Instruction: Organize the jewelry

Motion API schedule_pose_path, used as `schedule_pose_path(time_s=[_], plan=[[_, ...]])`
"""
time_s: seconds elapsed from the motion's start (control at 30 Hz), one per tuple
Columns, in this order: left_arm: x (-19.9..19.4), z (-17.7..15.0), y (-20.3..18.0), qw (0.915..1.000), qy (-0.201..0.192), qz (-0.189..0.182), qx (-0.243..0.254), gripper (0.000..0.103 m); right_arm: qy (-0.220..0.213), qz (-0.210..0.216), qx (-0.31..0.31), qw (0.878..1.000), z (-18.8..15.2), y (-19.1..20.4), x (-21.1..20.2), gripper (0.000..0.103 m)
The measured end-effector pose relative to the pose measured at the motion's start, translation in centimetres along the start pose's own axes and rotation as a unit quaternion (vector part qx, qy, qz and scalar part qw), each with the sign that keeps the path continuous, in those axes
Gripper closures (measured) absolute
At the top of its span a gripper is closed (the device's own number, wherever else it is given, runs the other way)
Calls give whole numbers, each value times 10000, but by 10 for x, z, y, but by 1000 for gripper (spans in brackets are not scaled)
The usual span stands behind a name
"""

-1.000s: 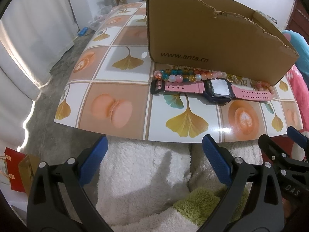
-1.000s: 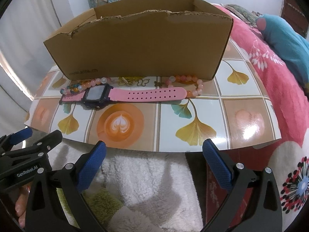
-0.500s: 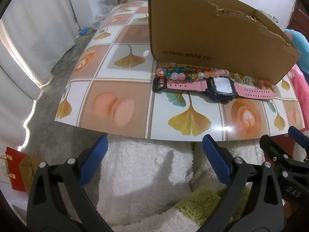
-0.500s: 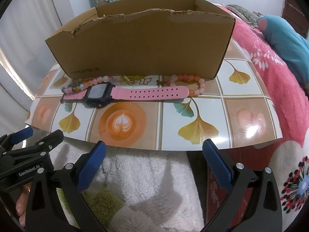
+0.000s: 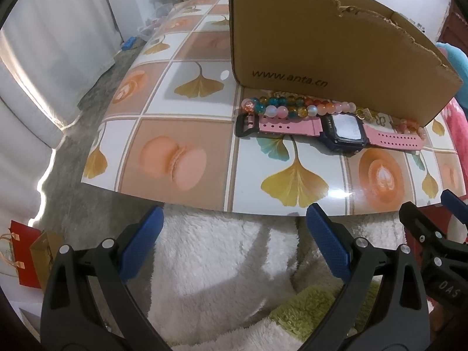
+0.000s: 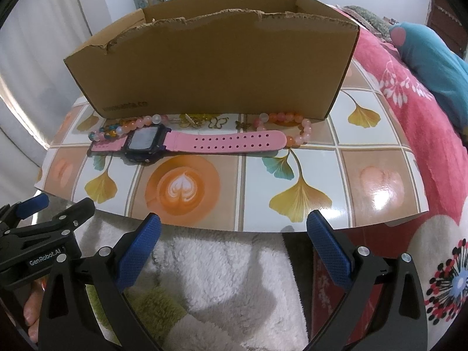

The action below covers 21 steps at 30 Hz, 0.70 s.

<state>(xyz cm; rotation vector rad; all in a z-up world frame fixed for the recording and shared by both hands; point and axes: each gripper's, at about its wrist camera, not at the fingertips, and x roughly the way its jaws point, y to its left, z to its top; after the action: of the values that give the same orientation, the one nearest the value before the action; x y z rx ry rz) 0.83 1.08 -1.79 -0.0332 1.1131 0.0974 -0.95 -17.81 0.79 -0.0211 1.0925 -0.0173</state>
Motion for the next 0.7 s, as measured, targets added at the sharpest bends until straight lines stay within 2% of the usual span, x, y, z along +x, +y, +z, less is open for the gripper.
schedule_pose_path(time_s=[0.1, 0.33, 0.47, 0.6, 0.7], plan=[[4, 3, 1, 10000, -19, 47, 39, 9, 5, -36, -13, 10000, 2, 0, 2, 6], [2, 14, 1, 9990, -351, 114, 254, 9, -204, 366, 215, 9989, 19, -7, 0, 6], [0, 36, 8, 9978, -584, 29, 300, 9, -496, 407, 227, 9977, 37, -14, -7, 6], [0, 71, 17, 9951, -969, 137, 143, 9, -675, 482, 312, 9961, 66, -20, -4, 6], [8, 93, 16, 9940, -1068, 175, 154, 9, -549, 532, 437, 9961, 86, -25, 13, 6]])
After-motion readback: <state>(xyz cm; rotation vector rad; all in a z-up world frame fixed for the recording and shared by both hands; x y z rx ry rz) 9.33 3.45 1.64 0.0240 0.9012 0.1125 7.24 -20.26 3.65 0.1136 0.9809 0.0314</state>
